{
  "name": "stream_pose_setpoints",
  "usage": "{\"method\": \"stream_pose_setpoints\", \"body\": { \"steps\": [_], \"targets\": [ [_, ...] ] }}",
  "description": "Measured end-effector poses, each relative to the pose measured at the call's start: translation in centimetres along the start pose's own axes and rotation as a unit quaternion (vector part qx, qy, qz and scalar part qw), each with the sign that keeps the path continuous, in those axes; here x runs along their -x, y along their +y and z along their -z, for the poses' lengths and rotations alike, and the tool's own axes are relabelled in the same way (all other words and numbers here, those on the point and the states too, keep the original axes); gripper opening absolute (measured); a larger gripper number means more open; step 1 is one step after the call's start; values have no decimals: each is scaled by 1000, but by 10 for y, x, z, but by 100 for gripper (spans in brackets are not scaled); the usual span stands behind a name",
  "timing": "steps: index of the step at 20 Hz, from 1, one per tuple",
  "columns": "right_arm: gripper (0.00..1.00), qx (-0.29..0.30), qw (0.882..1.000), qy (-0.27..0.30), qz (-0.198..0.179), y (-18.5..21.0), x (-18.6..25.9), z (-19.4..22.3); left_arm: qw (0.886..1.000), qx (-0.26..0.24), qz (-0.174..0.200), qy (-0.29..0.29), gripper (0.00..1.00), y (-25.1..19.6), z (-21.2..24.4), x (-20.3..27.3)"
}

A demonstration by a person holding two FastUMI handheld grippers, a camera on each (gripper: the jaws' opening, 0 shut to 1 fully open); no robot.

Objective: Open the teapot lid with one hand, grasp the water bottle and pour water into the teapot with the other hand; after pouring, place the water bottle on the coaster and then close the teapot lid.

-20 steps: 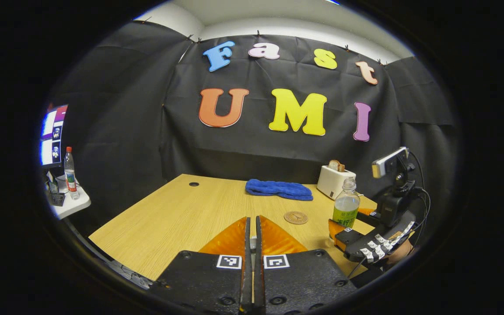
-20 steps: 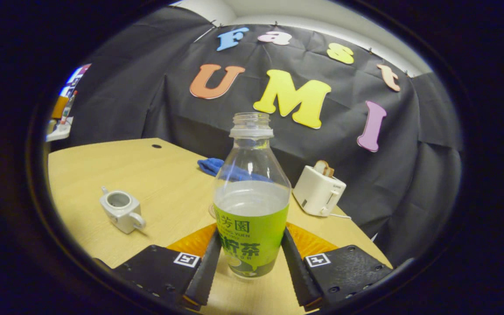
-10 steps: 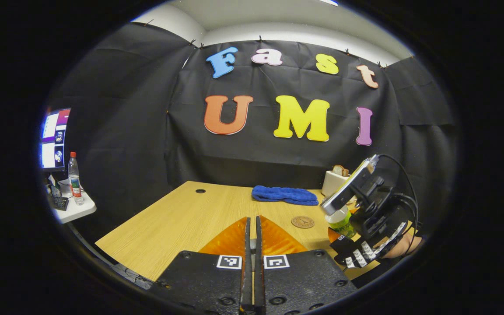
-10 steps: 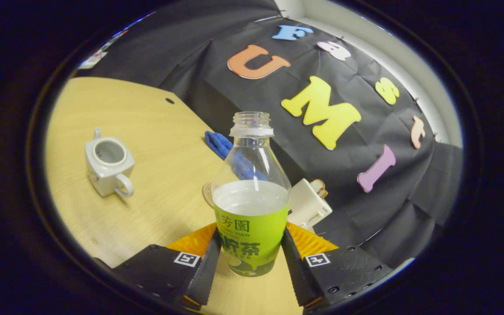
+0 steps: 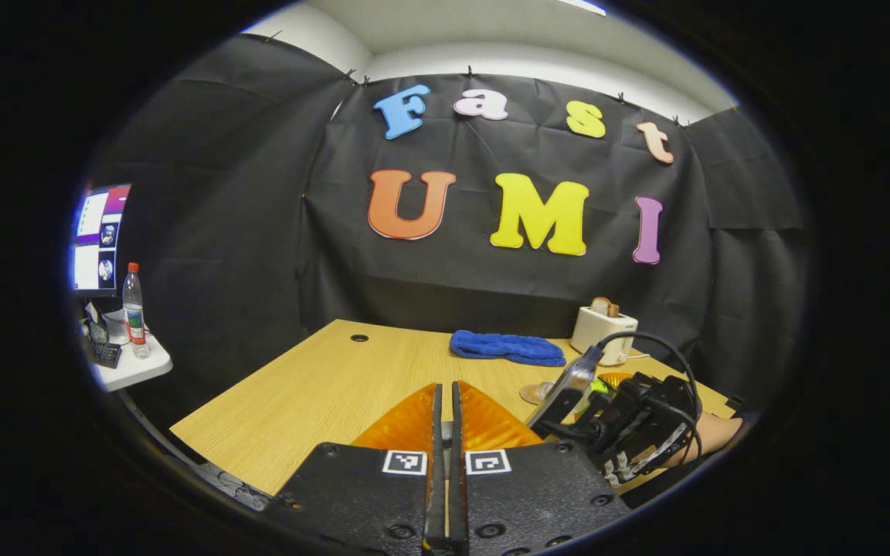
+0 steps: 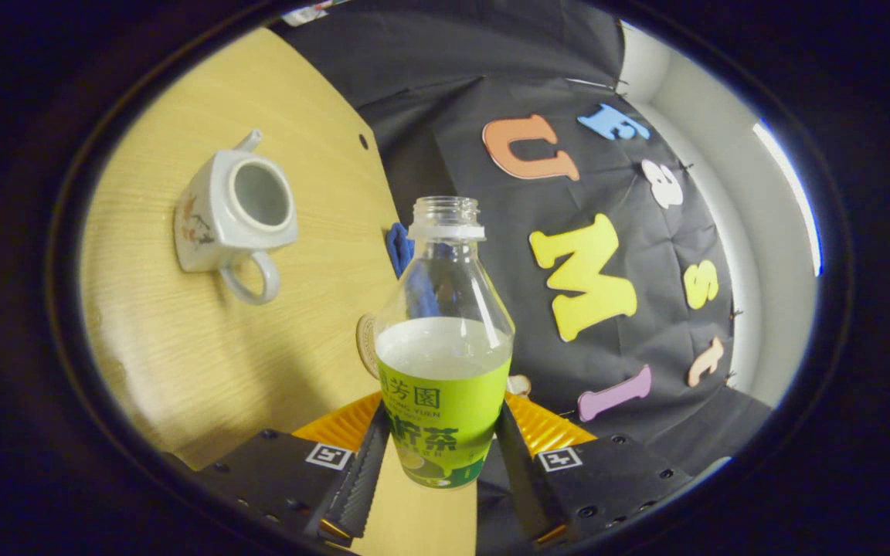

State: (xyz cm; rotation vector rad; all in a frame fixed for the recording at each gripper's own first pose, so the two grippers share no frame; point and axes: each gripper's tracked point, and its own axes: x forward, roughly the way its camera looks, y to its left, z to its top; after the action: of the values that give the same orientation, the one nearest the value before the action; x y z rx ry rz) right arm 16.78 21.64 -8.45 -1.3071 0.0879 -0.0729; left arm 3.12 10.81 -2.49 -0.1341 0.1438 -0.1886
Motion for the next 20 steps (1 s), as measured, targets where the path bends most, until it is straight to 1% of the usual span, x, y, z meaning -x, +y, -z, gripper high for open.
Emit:
{"method": "stream_pose_setpoints", "body": {
  "steps": [3,4,7,8,9,10,12,14,17,18,20],
  "targets": [
    [73,82,996,-20,21,0,0,-10,1000,-1,-3,-2,4,2,-1,2],
    [72,104,994,-23,29,-2,0,-11,1000,-1,-1,-2,4,2,-1,2],
    [72,153,987,-34,42,-1,1,-19,1000,0,1,1,4,1,1,1],
    [73,171,983,-38,50,-3,1,-21,1000,-1,2,2,4,0,1,1],
    [72,191,979,-42,59,-5,1,-24,1000,-1,2,3,4,1,2,0],
    [73,210,974,-45,72,-8,3,-27,1000,-1,2,4,4,2,3,0],
    [72,241,965,-52,85,-9,1,-31,1000,0,2,5,4,3,3,-1],
    [73,262,958,-56,98,-13,0,-38,1000,2,1,6,4,5,5,-1],
    [72,303,941,-71,133,-23,5,-48,1000,4,4,9,4,4,7,-3],
    [72,311,937,-72,140,-24,7,-49,1000,5,6,9,4,4,7,-4],
    [72,321,933,-72,145,-27,4,-48,1000,7,6,11,4,6,9,-4]
  ]
}}
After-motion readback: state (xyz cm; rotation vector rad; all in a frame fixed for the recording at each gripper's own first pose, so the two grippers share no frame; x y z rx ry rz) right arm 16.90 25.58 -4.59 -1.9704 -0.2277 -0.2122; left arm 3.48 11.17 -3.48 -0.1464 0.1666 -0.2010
